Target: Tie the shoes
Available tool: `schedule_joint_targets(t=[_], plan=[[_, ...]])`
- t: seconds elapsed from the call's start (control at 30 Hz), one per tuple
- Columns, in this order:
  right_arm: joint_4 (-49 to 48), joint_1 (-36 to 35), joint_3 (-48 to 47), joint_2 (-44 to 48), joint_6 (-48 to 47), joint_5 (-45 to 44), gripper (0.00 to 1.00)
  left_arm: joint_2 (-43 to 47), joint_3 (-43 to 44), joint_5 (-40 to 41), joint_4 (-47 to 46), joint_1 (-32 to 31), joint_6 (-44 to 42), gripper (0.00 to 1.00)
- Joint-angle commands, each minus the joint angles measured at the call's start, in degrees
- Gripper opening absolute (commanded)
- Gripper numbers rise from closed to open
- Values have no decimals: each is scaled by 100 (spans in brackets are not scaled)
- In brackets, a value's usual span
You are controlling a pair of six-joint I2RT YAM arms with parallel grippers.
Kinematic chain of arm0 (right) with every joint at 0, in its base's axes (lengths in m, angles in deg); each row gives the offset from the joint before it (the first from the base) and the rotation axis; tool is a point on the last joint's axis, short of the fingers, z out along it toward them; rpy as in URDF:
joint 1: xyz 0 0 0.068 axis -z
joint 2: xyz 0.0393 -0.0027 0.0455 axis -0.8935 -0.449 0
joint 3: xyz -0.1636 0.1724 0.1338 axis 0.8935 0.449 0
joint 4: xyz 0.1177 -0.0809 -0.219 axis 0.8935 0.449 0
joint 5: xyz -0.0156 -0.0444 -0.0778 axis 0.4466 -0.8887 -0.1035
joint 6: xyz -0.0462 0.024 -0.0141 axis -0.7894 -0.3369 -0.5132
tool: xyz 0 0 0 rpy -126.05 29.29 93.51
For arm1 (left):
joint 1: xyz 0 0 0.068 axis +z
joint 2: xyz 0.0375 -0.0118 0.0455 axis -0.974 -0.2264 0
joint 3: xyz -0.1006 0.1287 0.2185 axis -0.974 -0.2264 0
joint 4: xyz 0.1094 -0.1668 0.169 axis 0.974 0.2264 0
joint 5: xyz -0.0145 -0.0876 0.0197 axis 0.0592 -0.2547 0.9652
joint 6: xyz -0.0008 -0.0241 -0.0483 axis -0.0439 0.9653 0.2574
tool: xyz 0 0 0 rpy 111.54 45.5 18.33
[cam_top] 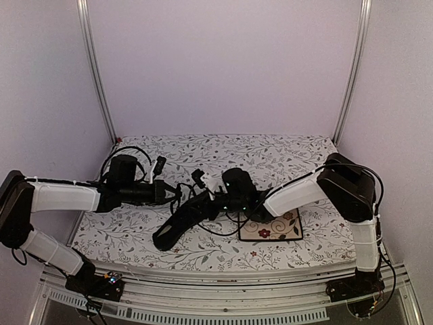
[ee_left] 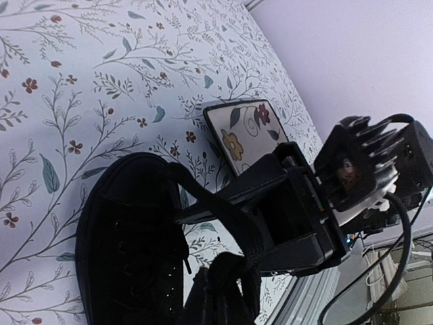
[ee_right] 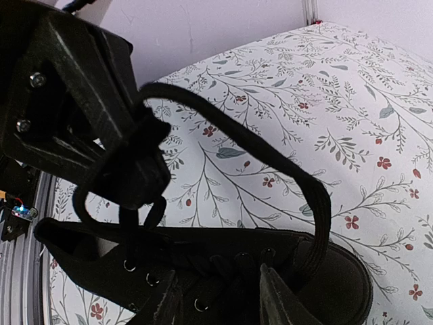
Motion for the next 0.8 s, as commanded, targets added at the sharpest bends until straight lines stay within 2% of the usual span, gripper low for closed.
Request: schedule_joint_targets(t=[0.0,0.27,0.53,0.77], plan=[[7,52,-272,-280,-332,366,39,91,-9,-58,49,30,-96,0],[-1,56,-652,-633,-982,740,34,57,0,-60,53,30,-99,0],[-23,56,-952,-918,-1375,1229,34,-1,50,-69,70,30,-99,0],[-113,50,-978,-1020,-1521,1324,35,-78,117,-116,79,29,-109,0]])
